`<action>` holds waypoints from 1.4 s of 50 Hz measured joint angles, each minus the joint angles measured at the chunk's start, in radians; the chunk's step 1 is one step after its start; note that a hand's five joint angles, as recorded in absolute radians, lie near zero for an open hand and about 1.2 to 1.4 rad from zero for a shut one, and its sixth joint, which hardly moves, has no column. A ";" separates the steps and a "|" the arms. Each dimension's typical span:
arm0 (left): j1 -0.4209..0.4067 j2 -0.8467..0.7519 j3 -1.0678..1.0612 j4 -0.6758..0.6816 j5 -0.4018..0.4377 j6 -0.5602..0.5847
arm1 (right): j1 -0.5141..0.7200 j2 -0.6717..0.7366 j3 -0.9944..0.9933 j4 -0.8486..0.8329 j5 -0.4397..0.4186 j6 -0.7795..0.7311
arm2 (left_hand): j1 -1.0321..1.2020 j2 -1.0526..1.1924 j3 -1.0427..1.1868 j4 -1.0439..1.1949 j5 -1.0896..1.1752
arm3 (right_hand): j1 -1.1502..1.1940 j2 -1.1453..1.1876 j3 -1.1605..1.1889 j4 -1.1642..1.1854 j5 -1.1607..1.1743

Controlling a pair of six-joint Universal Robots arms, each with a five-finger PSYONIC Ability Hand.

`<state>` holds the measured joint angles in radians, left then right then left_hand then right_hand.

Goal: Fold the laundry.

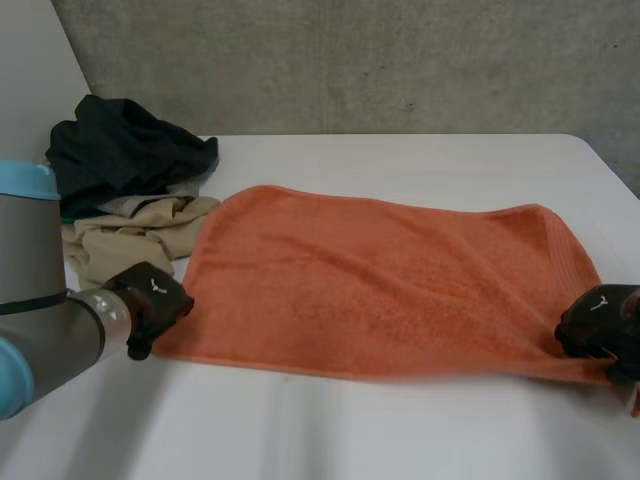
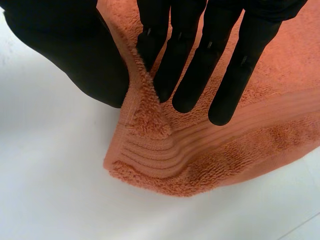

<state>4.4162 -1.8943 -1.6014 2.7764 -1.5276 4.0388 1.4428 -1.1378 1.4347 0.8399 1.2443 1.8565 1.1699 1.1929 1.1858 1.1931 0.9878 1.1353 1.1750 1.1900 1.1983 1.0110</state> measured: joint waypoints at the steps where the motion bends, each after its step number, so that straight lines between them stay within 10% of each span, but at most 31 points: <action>1: 0.003 -0.003 0.004 0.000 0.003 0.011 | 0.004 0.000 -0.004 0.000 0.005 -0.005 | 0.000 0.000 0.000 0.000 0.000 | 0.000 0.000 0.000 0.000 0.000; 19: -0.081 -0.349 0.916 0.295 -0.044 -0.252 | 0.198 0.127 -0.550 -0.563 0.149 0.408 | -0.001 -0.001 0.000 0.001 0.000 | 0.000 0.000 0.000 0.000 0.000; 23: -0.095 -0.383 1.029 0.281 -0.060 -0.308 | 0.236 0.131 -0.596 -0.609 0.164 0.467 | -0.508 -0.486 -0.459 -0.471 -0.436 | 0.000 0.000 0.000 0.000 0.001; 28: -0.122 -0.363 0.935 0.135 -0.091 -0.387 | 0.270 0.116 -0.517 -0.591 0.164 0.470 | -0.817 -0.829 -0.822 -0.839 -0.809 | 0.000 0.000 0.000 0.000 0.002; 41: -0.204 -0.263 0.346 0.119 -0.046 -0.628 | 0.270 0.113 -0.312 -0.651 0.167 0.432 | -0.817 -0.863 -0.869 -0.861 -0.829 | 0.000 0.000 0.000 0.000 0.002; 70: -0.348 -0.333 0.173 0.371 -0.159 -0.484 | 0.231 0.108 -0.144 -0.692 0.147 0.447 | -0.813 -0.850 -0.845 -0.851 -0.815 | 0.000 0.000 0.000 0.000 0.002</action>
<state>4.0680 -2.2272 -1.4283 3.1478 -1.6866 3.5551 1.6743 -1.0300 1.2910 0.1476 1.3913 2.3039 0.3567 0.3431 0.3409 0.3420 0.1728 1.1353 1.1750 1.1901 1.1985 1.0128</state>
